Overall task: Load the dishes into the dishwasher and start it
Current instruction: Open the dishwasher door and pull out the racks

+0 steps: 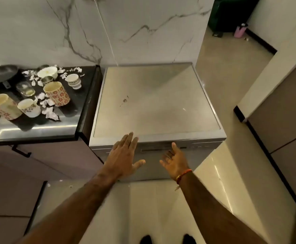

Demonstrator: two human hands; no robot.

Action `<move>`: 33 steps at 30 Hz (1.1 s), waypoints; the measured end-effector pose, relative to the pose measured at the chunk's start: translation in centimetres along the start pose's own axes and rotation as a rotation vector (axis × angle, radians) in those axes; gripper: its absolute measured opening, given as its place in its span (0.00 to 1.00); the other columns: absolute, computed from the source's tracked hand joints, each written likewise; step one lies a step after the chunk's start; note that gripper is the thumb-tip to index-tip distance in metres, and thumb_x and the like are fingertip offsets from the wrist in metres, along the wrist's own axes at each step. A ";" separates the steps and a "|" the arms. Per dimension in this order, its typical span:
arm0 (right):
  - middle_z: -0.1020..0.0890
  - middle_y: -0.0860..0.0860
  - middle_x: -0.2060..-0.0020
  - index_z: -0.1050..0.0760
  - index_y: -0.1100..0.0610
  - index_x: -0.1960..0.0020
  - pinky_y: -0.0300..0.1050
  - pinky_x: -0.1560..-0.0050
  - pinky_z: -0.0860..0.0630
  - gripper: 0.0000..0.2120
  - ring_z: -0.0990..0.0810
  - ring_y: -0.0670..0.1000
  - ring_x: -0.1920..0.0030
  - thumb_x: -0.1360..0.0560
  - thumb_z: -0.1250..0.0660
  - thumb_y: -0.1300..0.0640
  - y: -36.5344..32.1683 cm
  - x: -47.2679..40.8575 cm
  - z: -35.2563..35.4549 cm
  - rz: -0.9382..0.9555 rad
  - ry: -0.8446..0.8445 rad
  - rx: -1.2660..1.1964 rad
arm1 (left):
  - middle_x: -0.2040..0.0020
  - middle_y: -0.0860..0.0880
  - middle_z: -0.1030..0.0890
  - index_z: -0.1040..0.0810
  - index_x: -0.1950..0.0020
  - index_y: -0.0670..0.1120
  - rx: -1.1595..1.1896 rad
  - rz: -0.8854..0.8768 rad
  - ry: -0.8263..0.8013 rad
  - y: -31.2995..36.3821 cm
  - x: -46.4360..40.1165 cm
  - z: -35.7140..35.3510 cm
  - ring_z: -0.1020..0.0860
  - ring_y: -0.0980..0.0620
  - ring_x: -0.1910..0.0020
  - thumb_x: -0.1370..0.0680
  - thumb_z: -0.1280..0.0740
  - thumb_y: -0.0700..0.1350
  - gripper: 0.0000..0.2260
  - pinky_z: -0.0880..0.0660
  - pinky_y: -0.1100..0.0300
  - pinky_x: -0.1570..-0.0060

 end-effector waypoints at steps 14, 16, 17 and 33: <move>0.21 0.60 0.35 0.27 0.59 0.30 0.57 0.33 0.26 0.28 0.21 0.59 0.35 0.20 0.38 0.40 3.0 -3.7 -1.6 0.123 -0.016 -0.316 | 0.17 0.45 0.60 0.54 0.17 0.47 -0.072 -0.020 -0.025 -0.6 0.0 -4.7 0.61 0.45 0.18 0.19 0.37 0.60 0.39 0.51 0.44 0.20; 0.20 0.60 0.37 0.28 0.60 0.30 0.56 0.35 0.24 0.29 0.20 0.59 0.37 0.21 0.37 0.40 3.1 -3.9 -1.5 0.124 -0.012 -0.319 | 0.17 0.44 0.61 0.53 0.17 0.46 -0.084 -0.019 -0.016 -0.6 0.3 -5.1 0.62 0.45 0.19 0.20 0.37 0.59 0.39 0.52 0.44 0.20; 0.20 0.60 0.37 0.28 0.60 0.30 0.55 0.36 0.23 0.29 0.19 0.59 0.38 0.21 0.37 0.40 3.1 -3.9 -1.5 0.126 -0.002 -0.325 | 0.17 0.44 0.61 0.53 0.17 0.46 -0.085 -0.016 -0.016 -0.5 0.4 -5.3 0.62 0.45 0.19 0.20 0.36 0.59 0.39 0.52 0.44 0.20; 0.22 0.56 0.44 0.32 0.59 0.35 0.61 0.43 0.20 0.36 0.20 0.57 0.45 0.33 0.20 0.44 8.6 6.0 10.5 0.122 0.399 0.267 | 0.17 0.43 0.52 0.48 0.18 0.51 -0.051 0.128 -0.162 4.0 7.3 -11.5 0.53 0.43 0.18 0.21 0.37 0.62 0.36 0.53 0.40 0.21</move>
Point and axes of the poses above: each hand's wrist, its own x-axis away from the middle knuckle, its own z-axis out of the back of the hand, y = z × x, the point moved 3 cm from there along -x, towards the middle knuckle
